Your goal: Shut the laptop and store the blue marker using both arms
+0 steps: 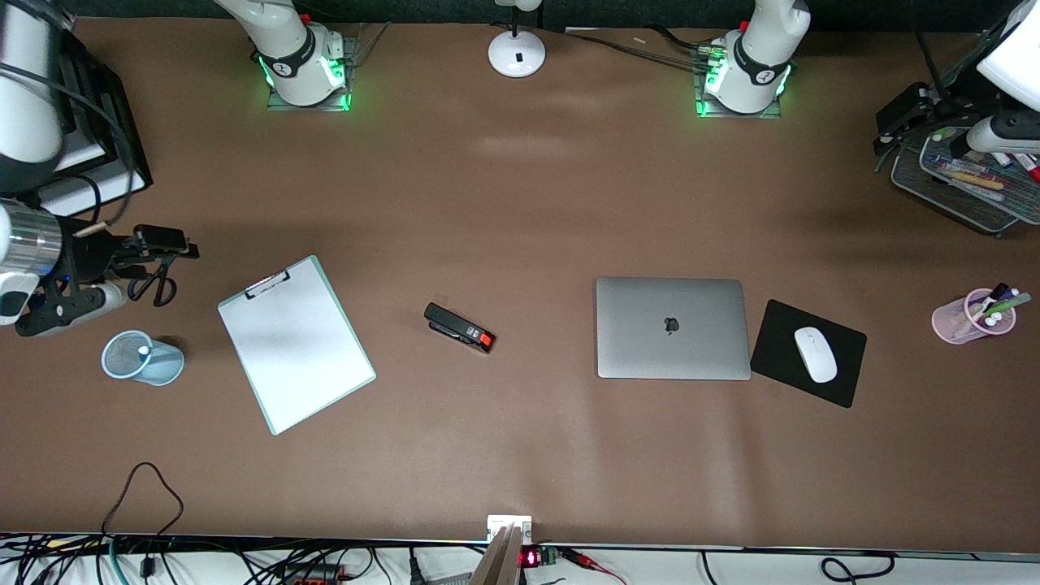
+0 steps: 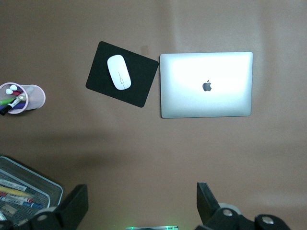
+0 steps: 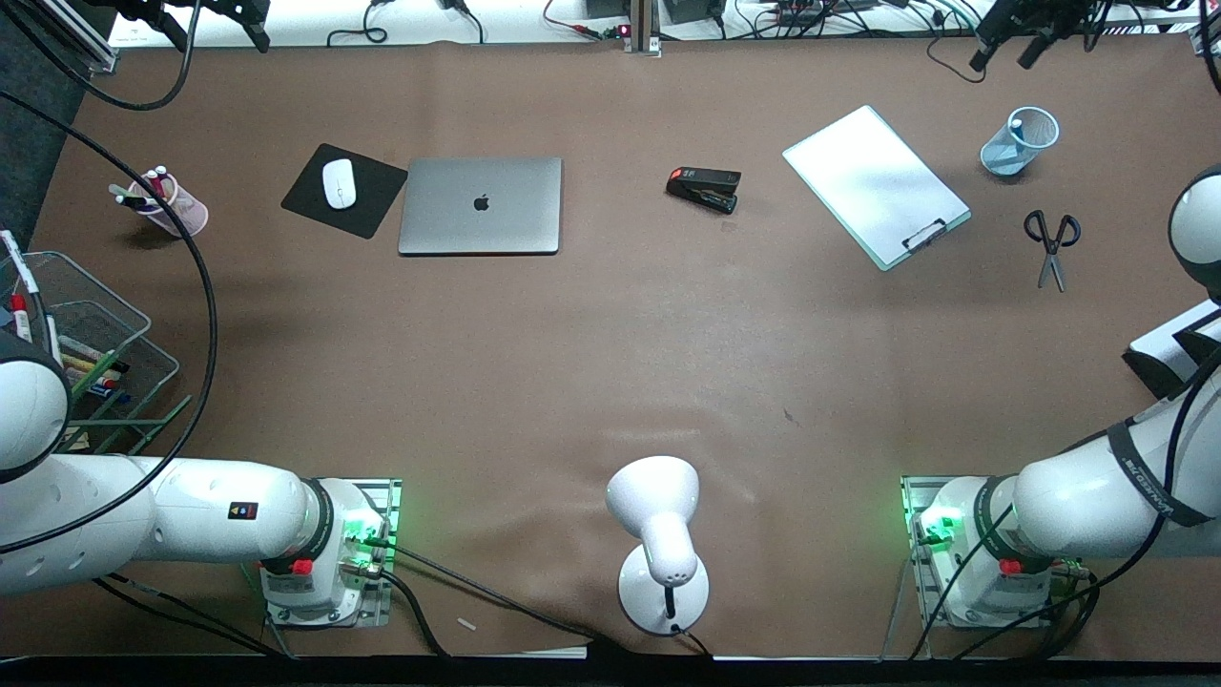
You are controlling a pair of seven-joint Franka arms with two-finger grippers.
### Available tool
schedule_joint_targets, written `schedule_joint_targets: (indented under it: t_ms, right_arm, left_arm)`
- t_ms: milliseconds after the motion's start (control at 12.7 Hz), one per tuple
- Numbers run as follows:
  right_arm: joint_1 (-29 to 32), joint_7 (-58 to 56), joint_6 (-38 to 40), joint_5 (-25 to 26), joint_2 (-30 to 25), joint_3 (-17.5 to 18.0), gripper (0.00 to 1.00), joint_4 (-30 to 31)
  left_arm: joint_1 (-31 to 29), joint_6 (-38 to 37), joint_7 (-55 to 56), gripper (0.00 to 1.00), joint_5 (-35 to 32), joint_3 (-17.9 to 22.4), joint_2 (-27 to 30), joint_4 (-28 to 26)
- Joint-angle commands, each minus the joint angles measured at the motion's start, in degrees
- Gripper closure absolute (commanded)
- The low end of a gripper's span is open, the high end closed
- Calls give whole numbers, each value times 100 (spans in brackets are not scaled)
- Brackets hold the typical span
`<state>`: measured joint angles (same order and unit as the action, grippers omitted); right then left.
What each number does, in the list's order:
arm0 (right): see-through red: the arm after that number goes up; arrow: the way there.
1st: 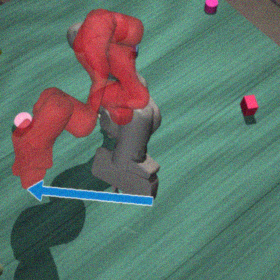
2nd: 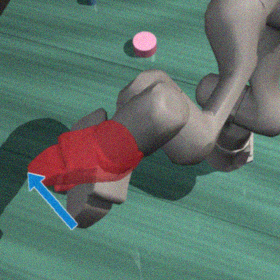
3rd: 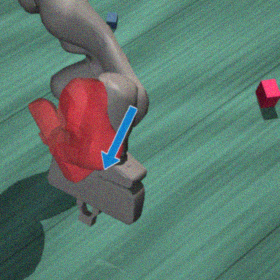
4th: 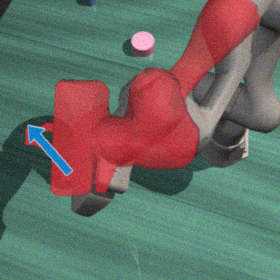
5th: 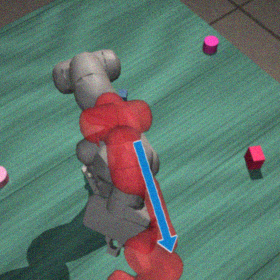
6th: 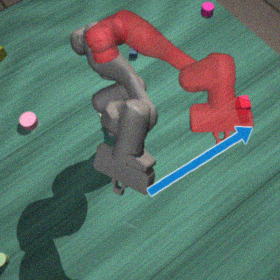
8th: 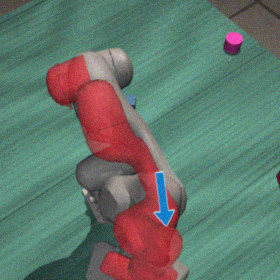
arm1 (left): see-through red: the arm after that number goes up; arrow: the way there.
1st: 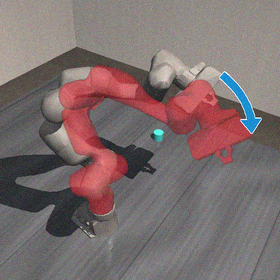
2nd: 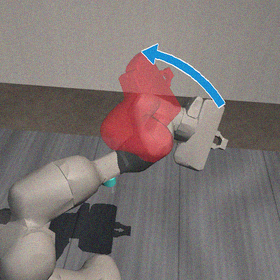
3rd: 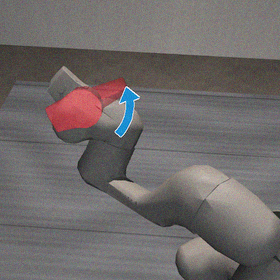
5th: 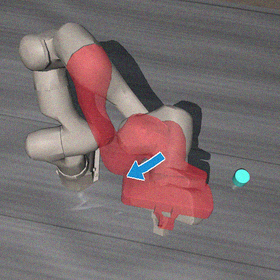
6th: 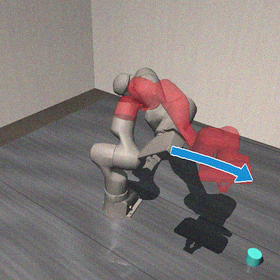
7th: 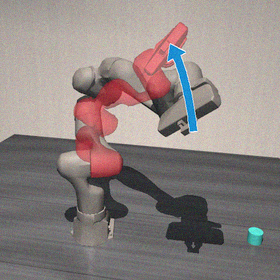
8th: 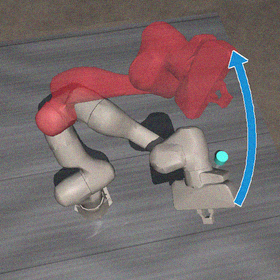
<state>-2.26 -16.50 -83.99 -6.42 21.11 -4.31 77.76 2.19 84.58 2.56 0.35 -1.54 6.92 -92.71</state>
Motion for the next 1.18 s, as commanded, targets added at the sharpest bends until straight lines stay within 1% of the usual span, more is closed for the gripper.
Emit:
schedule_joint_targets:
  t_ms: [0, 158, 315, 473, 631, 709, 867, 1103]
  right_arm:
    - [-310, 1040, 171, 684, -309, -43, 0, 205]
    - [-319, 1420, 216, 974, -458, -61, 0, 152]
    - [-223, 1351, 120, 1221, -599, -70, 0, 55]
    - [268, 1212, -248, 1003, -652, -9, 0, 38]
    - [305, 877, -311, 652, -766, -78, 0, 46]
    - [323, 894, -311, 589, -810, -70, 0, 90]
    - [314, 894, -469, 580, -976, -79, 0, 326]
    - [393, 1086, -821, 580, -1460, -87, 0, 1143]
  left_arm:
    - [-35, 50, -142, 0, 9, -30, 117, -116]
    - [-35, 50, -142, 0, 9, -31, 117, -134]
    - [-35, 50, -142, 0, 9, -31, 126, -134]
    - [-35, 50, -142, 0, 9, -31, 126, -142]
    - [-35, 50, -142, 0, 9, -31, 126, -142]
    - [-35, 50, -142, 0, 9, -39, 126, -151]
    - [-35, 41, -142, 0, 9, -39, 126, -151]
    - [-35, 41, -142, 0, 9, -39, 126, -160]
